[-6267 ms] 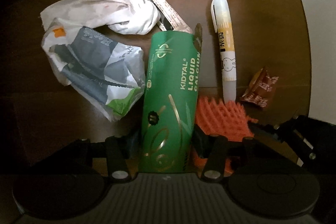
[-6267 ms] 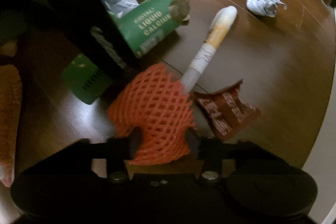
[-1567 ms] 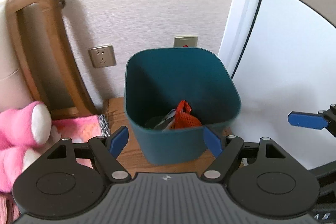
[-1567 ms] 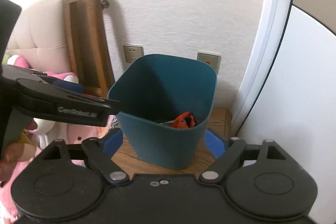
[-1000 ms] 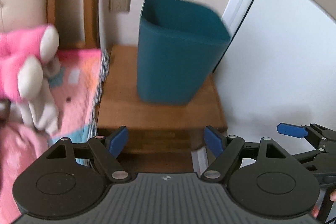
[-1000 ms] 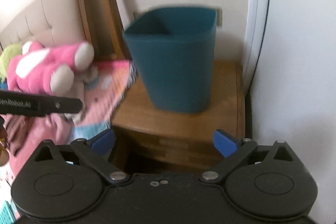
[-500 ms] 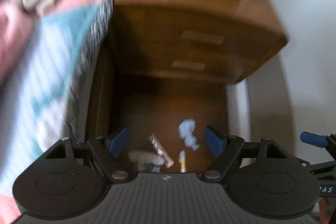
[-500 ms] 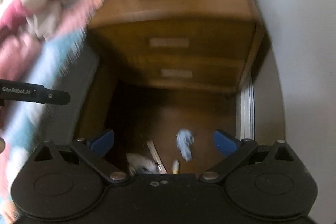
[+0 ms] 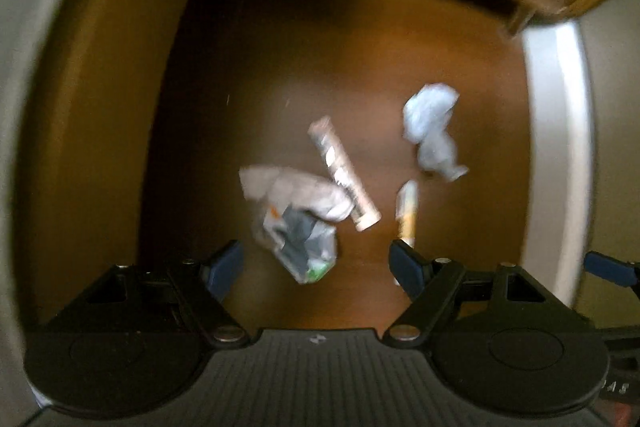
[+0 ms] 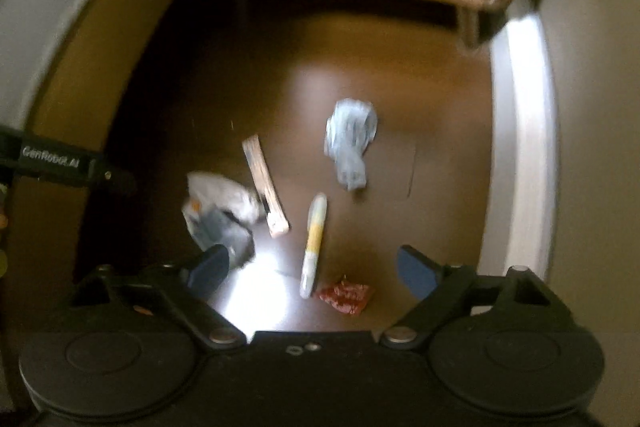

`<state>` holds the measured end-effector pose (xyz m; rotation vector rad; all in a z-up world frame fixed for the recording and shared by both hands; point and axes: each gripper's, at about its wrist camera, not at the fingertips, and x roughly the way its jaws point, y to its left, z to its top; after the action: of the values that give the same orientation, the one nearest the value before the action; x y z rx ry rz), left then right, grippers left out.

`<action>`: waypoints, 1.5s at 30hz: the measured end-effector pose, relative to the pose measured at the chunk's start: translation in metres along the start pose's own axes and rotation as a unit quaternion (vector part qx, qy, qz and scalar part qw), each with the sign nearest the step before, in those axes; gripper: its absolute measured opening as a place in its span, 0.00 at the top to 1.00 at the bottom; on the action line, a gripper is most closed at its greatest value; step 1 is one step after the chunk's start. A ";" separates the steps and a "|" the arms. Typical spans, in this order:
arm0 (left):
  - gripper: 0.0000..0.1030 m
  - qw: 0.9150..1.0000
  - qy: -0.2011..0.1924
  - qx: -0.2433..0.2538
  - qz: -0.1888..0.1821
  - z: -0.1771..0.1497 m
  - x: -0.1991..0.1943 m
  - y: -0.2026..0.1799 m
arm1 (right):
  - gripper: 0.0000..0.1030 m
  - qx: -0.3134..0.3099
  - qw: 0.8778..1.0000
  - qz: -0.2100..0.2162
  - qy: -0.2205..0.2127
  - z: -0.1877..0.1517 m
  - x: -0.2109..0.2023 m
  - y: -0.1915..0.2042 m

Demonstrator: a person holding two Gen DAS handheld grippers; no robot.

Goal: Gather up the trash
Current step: 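Lower both open tools back toward the remaining floor trash, then grasp the white-green plastic bag with the left tool while the right tool grasps the red-brown wrapper, then lift the plastic bag and red-brown wrapper up over the teal bin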

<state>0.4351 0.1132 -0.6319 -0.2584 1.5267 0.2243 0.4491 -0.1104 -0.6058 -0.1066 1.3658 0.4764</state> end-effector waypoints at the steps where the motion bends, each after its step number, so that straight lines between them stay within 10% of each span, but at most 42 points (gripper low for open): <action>1: 0.23 1.000 0.010 -0.006 0.002 -0.004 0.018 0.003 | 0.13 -0.012 1.000 0.002 0.007 -0.005 0.016 0.000; 10: 0.23 0.996 0.076 -0.043 0.028 -0.030 0.156 0.021 | 0.24 -0.140 0.987 -0.016 0.078 -0.049 0.145 0.002; 22: 0.25 0.993 0.090 -0.073 0.020 -0.032 0.219 0.032 | 0.40 -0.221 0.970 -0.047 0.094 -0.076 0.194 0.002; 32: 0.83 0.993 0.085 -0.082 -0.012 -0.027 0.219 0.037 | 0.65 -0.213 0.971 -0.057 0.095 -0.086 0.195 -0.001; 45: 0.89 0.998 0.052 -0.039 0.000 -0.019 0.125 0.022 | 0.71 -0.050 0.995 -0.037 0.075 -0.065 0.107 -0.004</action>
<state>0.4142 0.1262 -0.7577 -0.3373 1.6234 0.2741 0.4046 -0.1086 -0.7226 -0.2787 1.4785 0.4832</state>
